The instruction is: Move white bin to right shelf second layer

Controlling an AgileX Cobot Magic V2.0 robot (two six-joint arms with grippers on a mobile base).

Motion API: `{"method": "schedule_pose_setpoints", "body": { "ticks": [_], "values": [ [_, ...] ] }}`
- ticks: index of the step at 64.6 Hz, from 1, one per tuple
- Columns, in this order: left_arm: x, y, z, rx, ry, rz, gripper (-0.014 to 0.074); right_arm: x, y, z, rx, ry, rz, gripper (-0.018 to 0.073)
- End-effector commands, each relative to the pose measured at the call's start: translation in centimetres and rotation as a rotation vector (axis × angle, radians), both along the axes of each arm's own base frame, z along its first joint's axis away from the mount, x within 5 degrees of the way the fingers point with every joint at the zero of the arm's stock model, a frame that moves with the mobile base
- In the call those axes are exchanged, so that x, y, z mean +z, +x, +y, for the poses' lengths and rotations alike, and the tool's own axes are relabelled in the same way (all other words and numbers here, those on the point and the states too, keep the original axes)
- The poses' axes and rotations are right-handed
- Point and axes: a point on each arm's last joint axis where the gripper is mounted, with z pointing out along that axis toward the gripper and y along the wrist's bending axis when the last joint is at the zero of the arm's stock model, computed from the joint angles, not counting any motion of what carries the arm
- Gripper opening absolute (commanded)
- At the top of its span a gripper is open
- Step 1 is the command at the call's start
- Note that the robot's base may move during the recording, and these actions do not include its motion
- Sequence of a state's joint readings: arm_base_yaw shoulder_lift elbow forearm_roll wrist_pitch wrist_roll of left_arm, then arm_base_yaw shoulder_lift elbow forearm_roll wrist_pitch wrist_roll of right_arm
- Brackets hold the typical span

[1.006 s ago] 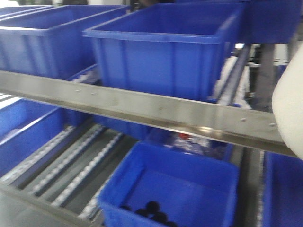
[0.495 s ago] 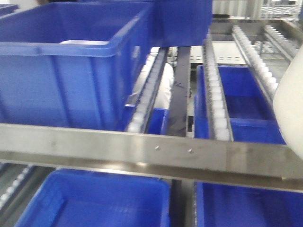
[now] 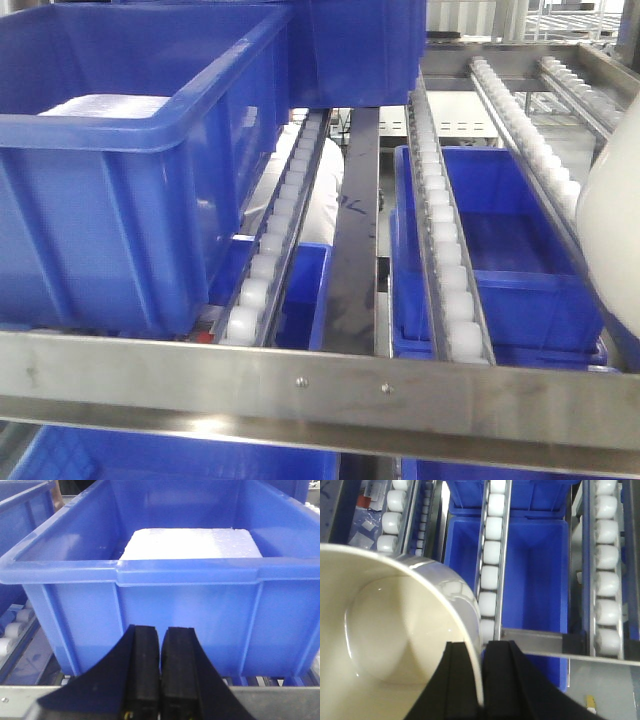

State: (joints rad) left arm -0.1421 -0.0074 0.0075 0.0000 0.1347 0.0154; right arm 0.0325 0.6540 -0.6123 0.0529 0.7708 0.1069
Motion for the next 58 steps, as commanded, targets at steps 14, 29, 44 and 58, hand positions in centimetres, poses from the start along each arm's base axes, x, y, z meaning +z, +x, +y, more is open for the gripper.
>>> {"method": "schedule_pose_setpoints", "body": {
  "ticks": [14,29,44,58],
  "values": [
    [-0.39,0.04,-0.03,-0.004,-0.012,-0.062,0.0085,1.53,0.54,-0.03,-0.007,0.008,-0.107,0.0047],
    [-0.39,0.04,-0.03,-0.004,-0.012,-0.062,0.0085,1.53,0.54,-0.03,-0.007,0.008,-0.107,0.0047],
    [-0.39,0.04,-0.03,-0.004,-0.012,-0.062,0.0085,1.55,0.55,-0.03,-0.008,0.009,-0.109,0.0047],
    [-0.39,0.04,-0.03,-0.004,-0.012,-0.062,0.0085,1.81,0.74,-0.04,-0.010,0.010,-0.144,0.0047]
  ]
}}
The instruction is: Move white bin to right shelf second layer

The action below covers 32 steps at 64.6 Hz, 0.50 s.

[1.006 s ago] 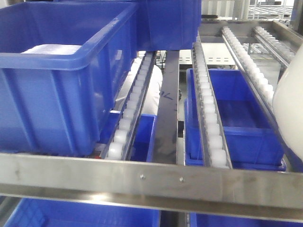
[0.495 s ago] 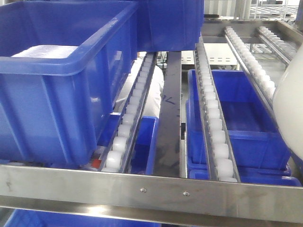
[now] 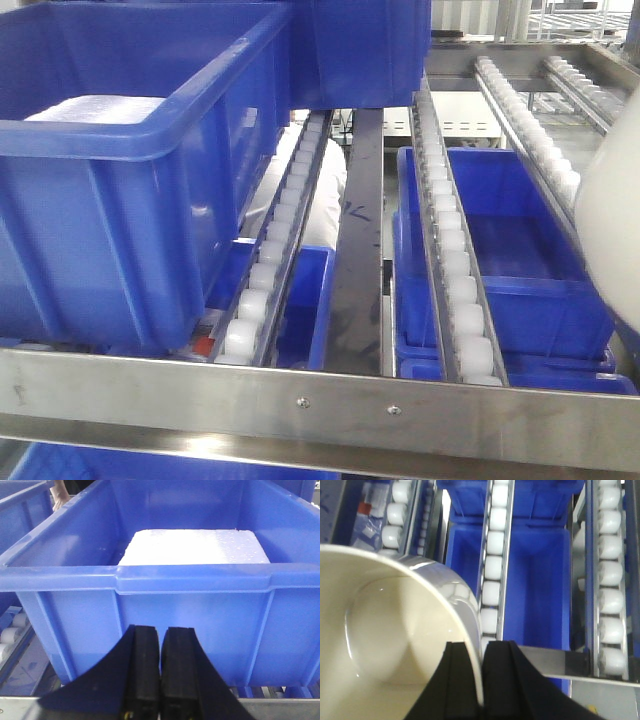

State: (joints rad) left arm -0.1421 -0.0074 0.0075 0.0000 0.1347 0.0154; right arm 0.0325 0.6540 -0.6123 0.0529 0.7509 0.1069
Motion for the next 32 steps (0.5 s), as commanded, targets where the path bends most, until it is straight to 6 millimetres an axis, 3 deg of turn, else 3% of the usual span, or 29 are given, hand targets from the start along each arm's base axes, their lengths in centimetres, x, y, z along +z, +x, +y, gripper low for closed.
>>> {"method": "schedule_pose_setpoints", "body": {
  "ticks": [1,19,32],
  "values": [
    [-0.4,0.0,0.0,-0.004,-0.012,-0.062,0.0085,1.7,0.6,0.0,-0.009,0.009,-0.125,0.0047],
    [-0.4,0.0,0.0,-0.004,-0.012,-0.062,0.0085,2.0,1.2,-0.1,-0.012,0.011,-0.174,0.0047],
    [-0.4,0.0,0.0,-0.004,-0.012,-0.062,0.0085,1.1,4.6,0.3,-0.027,0.068,-0.136,0.0047]
  ]
}}
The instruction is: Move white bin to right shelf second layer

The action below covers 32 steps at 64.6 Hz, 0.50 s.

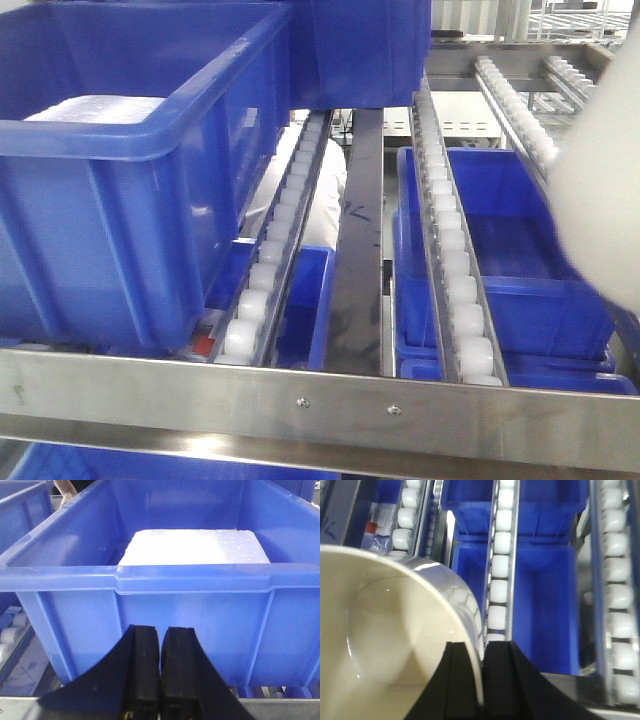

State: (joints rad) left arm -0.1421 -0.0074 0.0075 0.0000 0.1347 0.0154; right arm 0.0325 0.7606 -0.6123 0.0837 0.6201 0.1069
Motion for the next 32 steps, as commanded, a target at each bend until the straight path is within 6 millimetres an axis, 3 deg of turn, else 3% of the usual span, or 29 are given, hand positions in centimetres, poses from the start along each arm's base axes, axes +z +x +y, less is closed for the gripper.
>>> {"method": "schedule_pose_setpoints", "body": {
  "ticks": [1,18,32],
  "values": [
    [-0.4,0.0,0.0,-0.004,-0.012,-0.062,0.0085,1.5,2.2,0.1,-0.020,0.039,-0.110,0.0047],
    [-0.4,0.0,0.0,-0.004,-0.012,-0.062,0.0085,-1.2,6.1,0.1,-0.032,0.035,-0.006,0.0047],
    [-0.4,0.0,0.0,-0.004,-0.012,-0.062,0.0085,-2.8,7.3,0.1,-0.034,0.030,0.061,0.0048]
  ]
}}
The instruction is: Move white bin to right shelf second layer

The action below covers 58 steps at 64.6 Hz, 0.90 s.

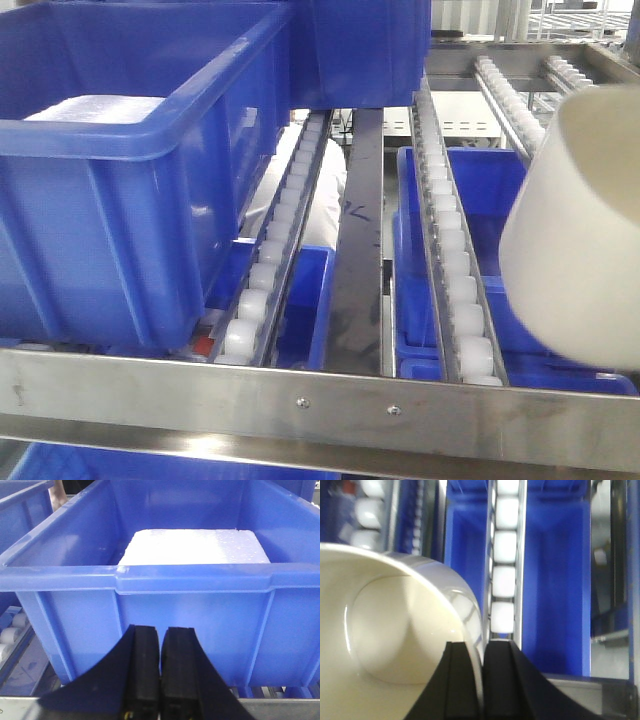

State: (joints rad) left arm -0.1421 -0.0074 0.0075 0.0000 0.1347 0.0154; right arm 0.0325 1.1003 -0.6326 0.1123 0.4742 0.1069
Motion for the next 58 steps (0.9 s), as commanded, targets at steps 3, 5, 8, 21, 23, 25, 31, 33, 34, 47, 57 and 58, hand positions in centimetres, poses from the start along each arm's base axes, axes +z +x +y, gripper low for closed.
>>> {"method": "schedule_pose_setpoints", "body": {
  "ticks": [3,5,8,21,23,25,31,33,34,47,57,58],
  "values": [
    [-0.4,0.0,0.0,-0.004,-0.012,-0.062,0.0085,1.4,1.2,-0.1,-0.015,0.007,-0.103,0.0048],
    [-0.4,0.0,0.0,-0.004,-0.012,-0.062,0.0085,1.2,1.3,-0.1,-0.015,0.007,-0.095,0.0048],
    [-0.4,0.0,0.0,-0.004,-0.012,-0.062,0.0085,1.0,1.5,-0.1,-0.015,0.006,-0.083,0.0048],
    [-0.4,0.0,0.0,-0.004,-0.012,-0.062,0.0085,-0.1,2.1,-0.1,-0.015,0.004,-0.038,0.0048],
    [-0.4,0.0,0.0,-0.004,-0.012,-0.062,0.0085,-0.2,2.2,-0.1,-0.015,0.004,-0.033,0.0048],
    [-0.4,0.0,0.0,-0.004,-0.012,-0.062,0.0085,-0.4,2.3,-0.1,-0.015,0.003,-0.028,0.0048],
    [-0.4,0.0,0.0,-0.004,-0.012,-0.062,0.0085,-0.6,2.4,-0.1,-0.016,0.003,-0.020,0.0048],
    [-0.4,0.0,0.0,-0.004,-0.012,-0.062,0.0085,-0.6,2.5,-0.1,-0.016,0.003,-0.021,0.0050],
    [-0.4,0.0,0.0,-0.004,-0.012,-0.062,0.0085,-0.6,2.5,-0.1,-0.016,0.003,-0.023,0.0054],
    [-0.4,0.0,0.0,-0.004,-0.012,-0.062,0.0085,-0.2,2.6,-0.1,-0.020,0.003,-0.063,0.0258],
    [-0.4,0.0,0.0,-0.004,-0.012,-0.062,0.0085,1.4,2.2,-0.2,-0.026,0.005,-0.172,0.0309],
    [-0.4,0.0,0.0,-0.004,-0.012,-0.062,0.0085,1.6,2.1,-0.2,-0.027,0.005,-0.182,0.0309]
  ]
}}
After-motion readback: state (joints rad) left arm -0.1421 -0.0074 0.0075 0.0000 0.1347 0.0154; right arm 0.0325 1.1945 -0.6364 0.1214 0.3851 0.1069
